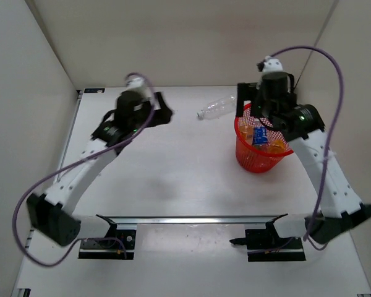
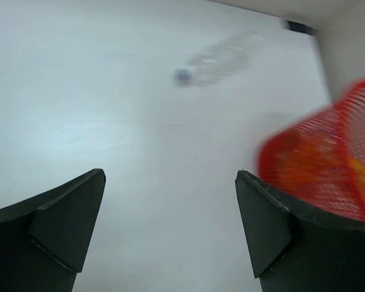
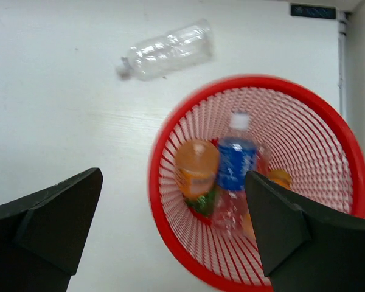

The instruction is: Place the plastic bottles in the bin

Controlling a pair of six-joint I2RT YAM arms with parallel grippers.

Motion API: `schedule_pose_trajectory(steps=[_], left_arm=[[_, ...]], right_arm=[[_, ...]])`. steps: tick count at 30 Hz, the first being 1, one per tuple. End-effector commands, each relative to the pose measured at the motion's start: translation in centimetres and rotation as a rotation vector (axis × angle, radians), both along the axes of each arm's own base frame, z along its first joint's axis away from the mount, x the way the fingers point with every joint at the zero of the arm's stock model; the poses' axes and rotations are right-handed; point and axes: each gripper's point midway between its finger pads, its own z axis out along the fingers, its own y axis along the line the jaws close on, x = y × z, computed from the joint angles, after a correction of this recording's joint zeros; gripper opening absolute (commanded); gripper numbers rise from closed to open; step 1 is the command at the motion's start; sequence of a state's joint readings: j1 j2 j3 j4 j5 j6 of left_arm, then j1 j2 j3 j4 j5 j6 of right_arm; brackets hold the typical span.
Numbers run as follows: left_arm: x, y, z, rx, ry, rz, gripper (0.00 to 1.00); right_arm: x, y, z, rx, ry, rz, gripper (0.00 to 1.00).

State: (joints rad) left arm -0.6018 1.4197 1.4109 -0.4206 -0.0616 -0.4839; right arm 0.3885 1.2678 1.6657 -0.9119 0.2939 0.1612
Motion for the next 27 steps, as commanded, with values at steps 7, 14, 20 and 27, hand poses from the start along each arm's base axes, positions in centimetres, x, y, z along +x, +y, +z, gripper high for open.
schedule_pose_trajectory(steps=[7, 14, 20, 27], left_arm=[[-7.9, 20.0, -6.1, 0.134, 0.109, 0.493, 0.99], [-11.0, 20.7, -7.0, 0.168, 0.12, 0.465, 0.99], [-11.9, 20.5, -8.0, 0.238, 0.133, 0.412, 0.98], [-12.4, 18.1, -9.1, 0.186, 0.163, 0.302, 0.98]], right_arm=[[13.4, 15.6, -5.0, 0.057, 0.102, 0.116, 0.99], [22.4, 14.6, -13.6, 0.305, 0.195, -0.257, 0.99], [23.6, 12.1, -19.1, 0.201, 0.137, -0.489, 0.99], [25.8, 10.2, -24.2, 0.203, 0.148, -0.615, 0.99]])
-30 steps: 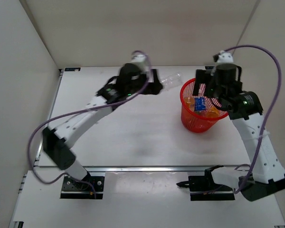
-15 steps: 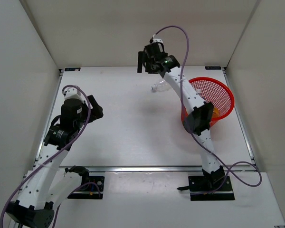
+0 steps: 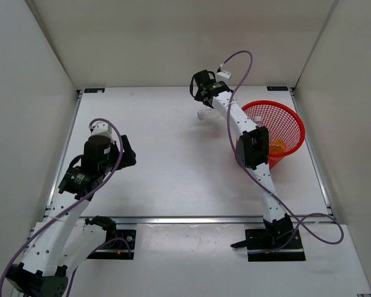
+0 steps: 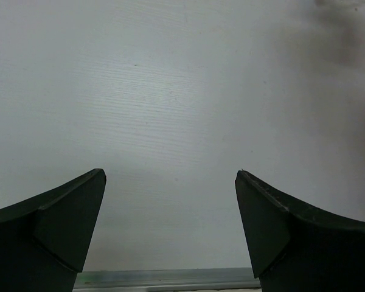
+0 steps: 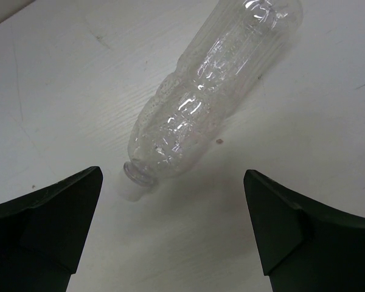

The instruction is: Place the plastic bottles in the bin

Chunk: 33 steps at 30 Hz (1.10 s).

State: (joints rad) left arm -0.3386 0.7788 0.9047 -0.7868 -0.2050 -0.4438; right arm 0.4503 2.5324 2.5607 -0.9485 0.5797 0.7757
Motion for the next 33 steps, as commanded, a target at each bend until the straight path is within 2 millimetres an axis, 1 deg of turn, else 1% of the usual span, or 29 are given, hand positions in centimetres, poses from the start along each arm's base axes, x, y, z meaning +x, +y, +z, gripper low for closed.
schedule_pose_trajectory(steps=[1, 2, 3, 5, 7, 8, 9, 10, 11, 12, 13, 14, 15, 16, 17, 18, 19, 21, 22, 23, 24, 26, 27, 28, 29, 30, 31, 32, 33], left_arm=[[-0.5, -1.2, -0.1, -0.014, 0.006, -0.074, 0.99], [-0.6, -1.5, 0.1, -0.023, 0.0, -0.087, 0.99], [-0.6, -1.3, -0.3, -0.009, 0.01, -0.081, 0.98], [-0.6, -0.9, -0.4, -0.011, 0.019, -0.07, 0.99], [-0.5, -1.3, -0.7, -0.019, 0.028, -0.086, 0.99], [-0.4, -1.3, -0.8, -0.019, 0.028, -0.086, 0.99], [-0.5, -1.5, -1.1, -0.013, 0.038, -0.095, 0.99], [-0.2, -1.8, -1.1, -0.003, 0.038, -0.11, 0.99], [-0.1, -1.6, -1.2, 0.006, 0.042, -0.103, 0.99], [-0.1, -1.6, -1.2, 0.011, 0.041, -0.106, 0.99], [0.0, -1.5, -1.5, 0.014, 0.049, -0.099, 0.99], [0.1, -1.3, -1.4, 0.022, 0.047, -0.09, 0.99], [0.1, -1.3, -1.3, 0.022, 0.044, -0.092, 0.99], [0.2, -1.1, -1.9, 0.03, 0.064, -0.083, 0.99], [0.2, -1.3, -1.7, 0.019, 0.061, -0.089, 0.99], [0.2, -1.0, -2.4, 0.032, 0.078, -0.08, 0.99], [0.2, -1.0, -2.2, 0.025, 0.072, -0.08, 0.99], [0.4, -1.1, -2.9, 0.022, 0.091, -0.074, 0.98], [0.4, -1.1, -2.8, 0.017, 0.091, -0.077, 0.99], [0.5, -1.3, -3.1, 0.022, 0.1, -0.086, 0.99], [0.6, -1.2, -2.9, 0.012, 0.097, -0.077, 0.99], [0.7, -1.0, -2.8, 0.015, 0.09, -0.069, 0.99], [0.9, -0.9, -2.5, 0.014, 0.081, -0.067, 0.99], [1.0, -0.7, -2.6, 0.013, 0.084, -0.053, 0.99], [0.9, -0.8, -2.5, 0.009, 0.082, -0.06, 0.98], [0.9, -0.9, -2.7, 0.014, 0.087, -0.062, 0.98], [0.9, -0.8, -2.8, 0.015, 0.089, -0.06, 0.99], [0.7, -1.0, -3.2, 0.019, 0.1, -0.071, 0.99], [1.0, -1.2, -2.8, 0.007, 0.085, -0.073, 0.99]], right_arm=[[2.1, -1.0, -0.8, 0.011, -0.086, -0.121, 1.0], [2.7, -1.1, -1.3, 0.018, -0.099, -0.13, 0.99], [2.9, -1.1, -1.3, 0.02, -0.102, -0.118, 0.99], [3.8, -1.9, -1.7, 0.05, -0.115, -0.136, 0.99], [4.3, -2.0, -1.7, 0.062, -0.135, -0.149, 0.99], [5.0, -2.7, -2.0, 0.079, -0.141, -0.153, 0.99], [5.3, -2.7, -2.2, 0.085, -0.146, -0.155, 0.99], [5.8, -3.2, -2.6, 0.089, -0.151, -0.158, 0.99], [6.3, -3.1, -3.0, 0.117, -0.154, -0.15, 0.99], [6.5, -3.3, -3.2, 0.132, -0.156, -0.158, 1.0], [6.5, -3.5, -4.2, 0.136, -0.138, -0.161, 1.0], [6.5, -3.9, -5.0, 0.126, -0.128, -0.169, 0.99], [6.3, -4.0, -5.5, 0.113, -0.116, -0.172, 0.99], [6.3, -4.3, -6.1, 0.109, -0.103, -0.175, 0.99], [6.3, -4.4, -6.4, 0.116, -0.099, -0.178, 0.99], [6.5, -4.7, -6.5, 0.12, -0.097, -0.18, 0.99], [6.5, -4.6, -6.5, 0.125, -0.093, -0.176, 0.99], [7.1, -4.9, -5.9, 0.121, -0.121, -0.17, 0.99], [7.1, -5.1, -6.4, 0.117, -0.112, -0.174, 0.99], [7.0, -5.0, -6.2, 0.128, -0.108, -0.166, 0.99], [6.9, -4.9, -6.3, 0.137, -0.099, -0.162, 0.97], [7.1, -5.3, -6.5, 0.143, -0.093, -0.156, 0.89], [6.9, -4.7, -6.5, 0.141, -0.086, -0.135, 0.81], [7.0, -5.0, -6.1, 0.137, -0.092, -0.138, 0.62], [7.2, -4.8, -5.5, 0.128, -0.106, -0.13, 0.57], [7.3, -4.8, -4.5, 0.122, -0.117, -0.114, 0.56], [7.2, -4.7, -4.4, 0.118, -0.113, -0.108, 0.54], [7.2, -4.5, -3.5, 0.108, -0.126, -0.089, 0.52], [7.2, -3.9, -2.5, 0.105, -0.136, -0.064, 0.49]])
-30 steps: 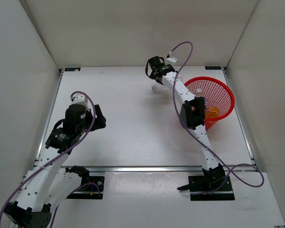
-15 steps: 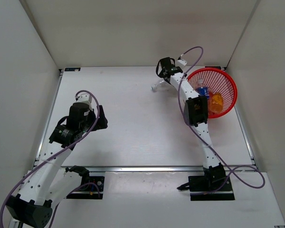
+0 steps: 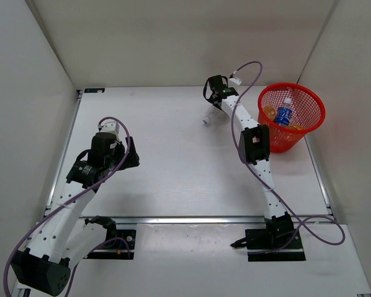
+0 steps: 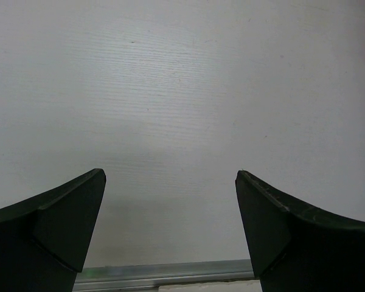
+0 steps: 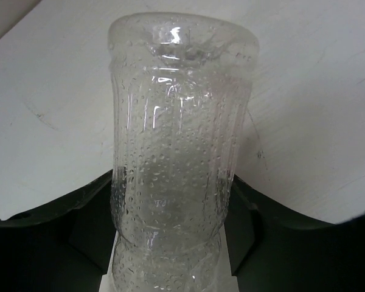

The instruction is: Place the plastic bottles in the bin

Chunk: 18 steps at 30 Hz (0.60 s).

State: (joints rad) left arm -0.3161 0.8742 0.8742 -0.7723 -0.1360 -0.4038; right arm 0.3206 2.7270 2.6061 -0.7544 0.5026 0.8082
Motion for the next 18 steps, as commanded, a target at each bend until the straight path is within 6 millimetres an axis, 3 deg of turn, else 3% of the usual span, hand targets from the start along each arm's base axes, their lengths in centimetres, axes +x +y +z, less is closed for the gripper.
schedule_pose_trajectory(steps=[1, 2, 3, 6, 8, 9, 10, 11, 12, 13, 14, 16, 17, 18], left_arm=[[0.5, -0.5, 0.7, -0.023, -0.034, -0.014, 0.99], [0.6, -0.7, 1.0, -0.032, -0.046, -0.02, 0.98], [0.6, -0.7, 1.0, -0.031, -0.045, -0.022, 0.99], [0.6, -0.8, 1.2, -0.039, -0.054, -0.027, 0.98], [0.5, -1.0, 0.9, -0.046, -0.042, -0.034, 0.99], [0.3, -1.0, 1.0, -0.046, -0.044, -0.036, 0.99], [0.4, -1.0, 1.1, -0.048, -0.043, -0.036, 0.99], [0.1, -1.0, 0.8, -0.046, -0.032, -0.046, 0.99], [0.2, -0.9, 0.8, -0.048, -0.037, -0.033, 0.99], [0.3, -0.9, 1.0, -0.046, -0.042, -0.036, 0.99], [0.2, -0.9, 1.0, -0.045, -0.039, -0.035, 0.99], [0.2, -1.0, 1.2, -0.049, -0.045, -0.036, 0.98], [0.4, -0.8, 1.6, -0.052, -0.055, -0.028, 0.99], [0.3, -0.9, 1.3, -0.055, -0.045, -0.025, 0.99]], right_arm=[[1.1, 1.3, 6.4, -0.005, -0.118, 0.059, 0.45], [1.3, 1.4, 8.3, 0.004, -0.153, 0.073, 0.42], [1.4, 1.9, 8.6, -0.007, -0.155, 0.111, 0.41], [1.3, 3.9, 14.3, -0.002, -0.246, 0.234, 0.37], [0.3, 5.0, 20.2, -0.023, -0.334, 0.3, 0.33], [-0.1, 4.7, 21.8, -0.066, -0.353, 0.326, 0.32], [-1.1, 4.5, 25.2, -0.107, -0.395, 0.345, 0.32], [-2.1, 3.7, 28.1, -0.147, -0.431, 0.353, 0.3], [-2.5, 3.0, 28.9, -0.161, -0.433, 0.355, 0.29], [-3.8, 2.3, 31.3, -0.178, -0.456, 0.366, 0.28], [-4.7, 0.4, 33.8, -0.203, -0.481, 0.358, 0.28], [-5.8, -2.9, 34.7, -0.26, -0.447, 0.329, 0.28], [-6.9, -5.1, 36.6, -0.305, -0.456, 0.31, 0.28], [-7.6, -6.6, 36.7, -0.334, -0.433, 0.299, 0.28]])
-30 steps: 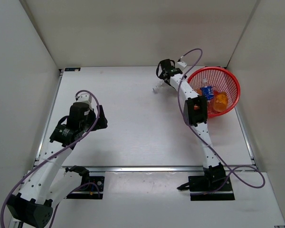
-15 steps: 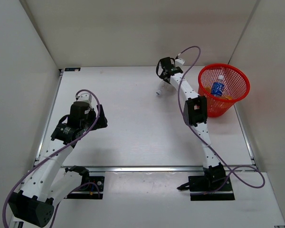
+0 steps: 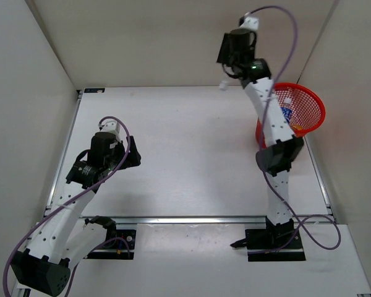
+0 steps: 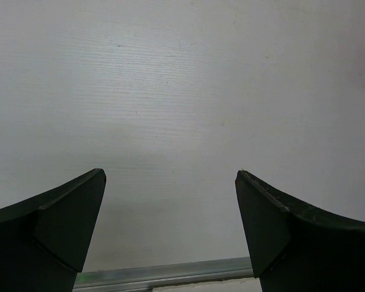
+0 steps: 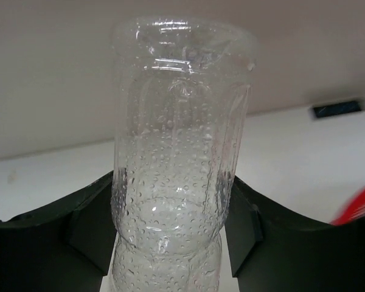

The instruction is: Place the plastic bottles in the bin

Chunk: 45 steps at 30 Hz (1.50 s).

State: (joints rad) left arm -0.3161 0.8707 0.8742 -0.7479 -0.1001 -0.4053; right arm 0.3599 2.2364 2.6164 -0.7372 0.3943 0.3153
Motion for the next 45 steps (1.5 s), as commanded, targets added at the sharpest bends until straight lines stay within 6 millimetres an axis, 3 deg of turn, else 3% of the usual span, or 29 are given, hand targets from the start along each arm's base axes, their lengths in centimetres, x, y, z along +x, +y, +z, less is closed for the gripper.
schedule_pose_trajectory(steps=[1, 3, 7, 10, 11, 12, 14, 15, 16, 18, 19, 20, 23, 26, 28, 30, 31, 33, 34, 35, 38, 39, 41, 42, 45], left_arm=[[0.0, -0.3, 0.8, -0.03, -0.026, -0.001, 0.99], [0.0, -0.3, 0.5, -0.04, -0.017, 0.001, 0.99], [-0.1, -0.8, 0.2, -0.074, -0.01, 0.005, 0.99], [-0.2, -1.1, -0.2, -0.087, 0.002, 0.001, 0.99], [-0.2, -1.1, -0.1, -0.099, 0.002, 0.005, 0.99], [-0.2, -1.1, -0.3, -0.095, 0.006, 0.006, 0.98], [-0.2, -1.2, -0.1, -0.103, 0.003, 0.014, 0.98], [-0.3, -1.0, -0.2, -0.108, 0.001, 0.024, 0.99], [-0.3, -0.9, 0.0, -0.108, -0.007, 0.028, 0.99], [-0.4, -0.7, 0.0, -0.108, -0.003, 0.042, 0.98], [-0.5, -0.7, -0.1, -0.105, -0.002, 0.04, 0.99], [-0.4, -0.7, 0.2, -0.107, -0.006, 0.04, 0.99], [-0.6, -0.6, 0.2, -0.098, 0.015, 0.035, 0.98], [-0.6, -0.5, -0.1, -0.08, 0.032, 0.042, 0.99], [-0.5, -0.4, -0.2, -0.077, 0.039, 0.049, 0.99], [-0.2, -0.6, 0.0, -0.08, 0.038, 0.045, 0.99], [-0.1, -0.5, -0.2, -0.073, 0.047, 0.051, 0.99], [0.1, -0.5, -0.2, -0.069, 0.063, 0.055, 0.99], [0.2, -0.6, -0.2, -0.071, 0.067, 0.051, 0.99], [0.4, -0.8, -0.1, -0.075, 0.066, 0.053, 0.99], [0.3, -0.9, 0.0, -0.086, 0.065, 0.062, 0.99], [0.1, -0.9, 0.0, -0.092, 0.061, 0.067, 0.99], [-0.5, -1.2, 0.0, -0.101, 0.056, 0.055, 0.98], [-0.8, -0.9, -0.2, -0.095, 0.052, 0.073, 0.99], [-2.0, 0.0, -0.7, -0.084, 0.062, 0.11, 0.99]], right_arm=[[-2.9, -9.6, 6.1, -0.161, -0.063, -0.14, 0.28], [-4.1, -13.4, 6.6, -0.222, -0.038, -0.18, 0.28], [-5.4, -19.7, 4.3, -0.293, 0.06, -0.297, 0.3], [-6.8, -23.0, 2.7, -0.288, 0.12, -0.356, 0.29], [-6.8, -23.0, 1.2, -0.26, 0.149, -0.338, 0.29], [-7.1, -23.0, 1.2, -0.223, 0.143, -0.329, 0.3], [-7.9, -24.7, -1.2, -0.193, 0.193, -0.359, 0.32], [-8.5, -24.7, -0.7, -0.188, 0.175, -0.359, 0.32], [-8.9, -24.6, -0.7, -0.184, 0.157, -0.364, 0.37], [-9.7, -24.5, -1.6, -0.169, 0.156, -0.354, 0.58], [-10.1, -24.5, -1.2, -0.143, 0.128, -0.361, 0.74], [-10.3, -24.6, -1.7, -0.141, 0.134, -0.361, 0.99], [-11.7, -24.7, 0.9, -0.145, 0.085, -0.377, 0.99], [-13.4, -23.5, 3.3, -0.183, 0.06, -0.371, 0.99], [-14.9, -21.2, 4.4, -0.177, 0.049, -0.303, 0.99], [-16.5, -17.1, 2.2, -0.178, 0.108, -0.153, 1.0], [-18.0, -15.8, 2.4, -0.162, 0.104, -0.105, 0.99], [-21.0, -10.8, -0.7, -0.103, 0.184, 0.069, 1.0], [-22.4, -8.6, -3.3, -0.101, 0.245, 0.141, 0.99], [-23.8, -7.0, -3.7, -0.048, 0.256, 0.205, 0.99], [-27.9, -3.1, -9.8, 0.051, 0.385, 0.376, 0.99], [-29.1, -2.3, -9.6, 0.083, 0.371, 0.424, 0.99], [-30.8, -1.6, -12.8, 0.114, 0.402, 0.448, 0.99], [-31.5, -1.4, -12.3, 0.154, 0.375, 0.461, 0.99], [-33.1, -2.0, -13.8, 0.182, 0.376, 0.463, 0.99]])
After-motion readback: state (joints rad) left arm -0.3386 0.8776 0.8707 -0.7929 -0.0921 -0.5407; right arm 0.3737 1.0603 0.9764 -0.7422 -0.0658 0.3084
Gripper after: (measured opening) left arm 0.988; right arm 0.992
